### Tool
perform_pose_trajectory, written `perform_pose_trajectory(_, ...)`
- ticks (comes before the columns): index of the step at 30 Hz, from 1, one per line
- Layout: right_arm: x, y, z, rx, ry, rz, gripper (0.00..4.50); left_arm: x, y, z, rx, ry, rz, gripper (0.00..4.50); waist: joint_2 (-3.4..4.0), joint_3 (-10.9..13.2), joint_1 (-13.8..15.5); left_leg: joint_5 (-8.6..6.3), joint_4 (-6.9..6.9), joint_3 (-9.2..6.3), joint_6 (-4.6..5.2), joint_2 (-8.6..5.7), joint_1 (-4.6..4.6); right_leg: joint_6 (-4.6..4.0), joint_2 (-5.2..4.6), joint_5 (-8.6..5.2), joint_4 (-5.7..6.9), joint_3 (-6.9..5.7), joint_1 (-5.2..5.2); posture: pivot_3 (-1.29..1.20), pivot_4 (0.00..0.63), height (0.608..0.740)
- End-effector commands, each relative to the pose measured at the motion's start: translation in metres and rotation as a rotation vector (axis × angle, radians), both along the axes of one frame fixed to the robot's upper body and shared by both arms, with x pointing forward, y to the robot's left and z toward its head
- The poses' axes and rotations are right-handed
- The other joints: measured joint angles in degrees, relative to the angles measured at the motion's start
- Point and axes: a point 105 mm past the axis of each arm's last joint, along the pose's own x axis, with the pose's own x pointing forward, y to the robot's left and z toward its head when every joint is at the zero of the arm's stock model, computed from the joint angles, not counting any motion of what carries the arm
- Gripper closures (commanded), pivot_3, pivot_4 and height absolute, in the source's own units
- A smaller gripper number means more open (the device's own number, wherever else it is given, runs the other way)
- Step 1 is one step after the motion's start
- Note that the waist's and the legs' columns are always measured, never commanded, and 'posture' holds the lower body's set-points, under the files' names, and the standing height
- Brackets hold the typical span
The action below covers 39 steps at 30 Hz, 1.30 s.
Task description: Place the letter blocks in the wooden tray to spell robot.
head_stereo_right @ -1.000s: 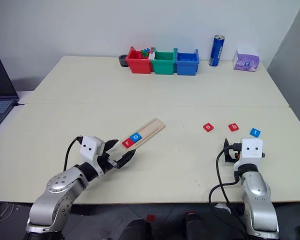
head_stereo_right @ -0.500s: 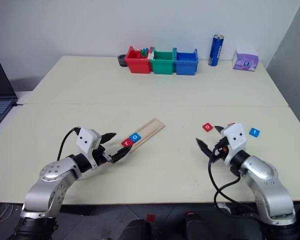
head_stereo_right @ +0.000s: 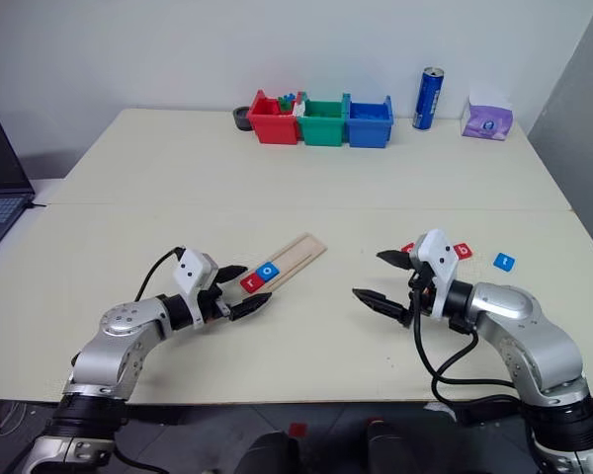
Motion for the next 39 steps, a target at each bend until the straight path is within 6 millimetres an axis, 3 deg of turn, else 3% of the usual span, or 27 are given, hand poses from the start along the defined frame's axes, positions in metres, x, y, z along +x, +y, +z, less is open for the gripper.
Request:
perform_pose_trajectory(1,-0.007,0.005,0.011,0.009,-0.047,0.02,0.04,0.006,-0.005,0.006,0.007,-0.041,-0.018,0.0,0.0,0.0,0.0,0.0,0.0,0.0,0.0,0.0,0.0,0.0,0.0,0.0,0.0,0.0,0.0,0.0,0.15,0.74)
perform_pose_trajectory(9,-0.009,0.006,0.014,0.016,-0.046,0.01,0.04,0.02,-0.01,-0.014,0.001,-0.011,0.008,0.0,0.0,0.0,0.1,0.0,0.02,0.0,0.0,-0.04,0.01,0.0,0.0,0.0,0.01,-0.05,0.01,0.0,0.15,0.74)
perform_pose_trajectory(17,-0.009,0.004,0.017,0.019,-0.049,-0.013,0.04,0.019,-0.01,-0.03,0.02,0.059,-0.006,0.0,0.03,0.0,0.1,0.0,0.04,-0.02,0.0,-0.04,0.05,0.0,-0.01,0.01,0.05,-0.05,0.05,0.0,0.15,0.74)
perform_pose_trajectory(22,-0.011,0.004,0.018,0.026,-0.048,-0.021,0.0,0.016,-0.007,-0.029,0.015,0.078,-0.027,1.11,0.04,-0.1,0.1,0.0,0.04,0.0,0.0,-0.05,0.07,0.0,-0.01,0.01,0.06,-0.05,0.05,0.0,0.15,0.74)
perform_pose_trajectory(28,-0.013,0.004,0.019,0.028,-0.041,-0.012,0.0,0.013,-0.012,-0.024,0.042,0.076,-0.099,1.11,0.03,-0.1,0.1,0.0,0.04,0.0,0.0,-0.04,0.06,0.01,-0.01,0.0,0.04,-0.05,0.05,0.0,0.15,0.74)
perform_pose_trajectory(35,-0.014,0.001,0.024,0.013,-0.05,0.035,0.0,0.0,-0.033,-0.004,0.144,0.027,-0.447,1.11,0.02,0.0,0.4,0.0,0.04,0.0,0.0,-0.1,0.02,0.01,0.0,0.0,0.01,-0.11,0.05,0.0,0.15,0.74)
perform_pose_trajectory(39,-0.013,0.0,0.024,0.004,-0.05,0.053,0.0,0.007,-0.045,0.003,0.18,-0.007,-0.599,1.11,-0.01,0.0,0.5,0.0,0.06,0.04,0.0,-0.12,0.0,0.01,0.02,0.0,0.01,-0.16,0.03,0.0,0.15,0.74)
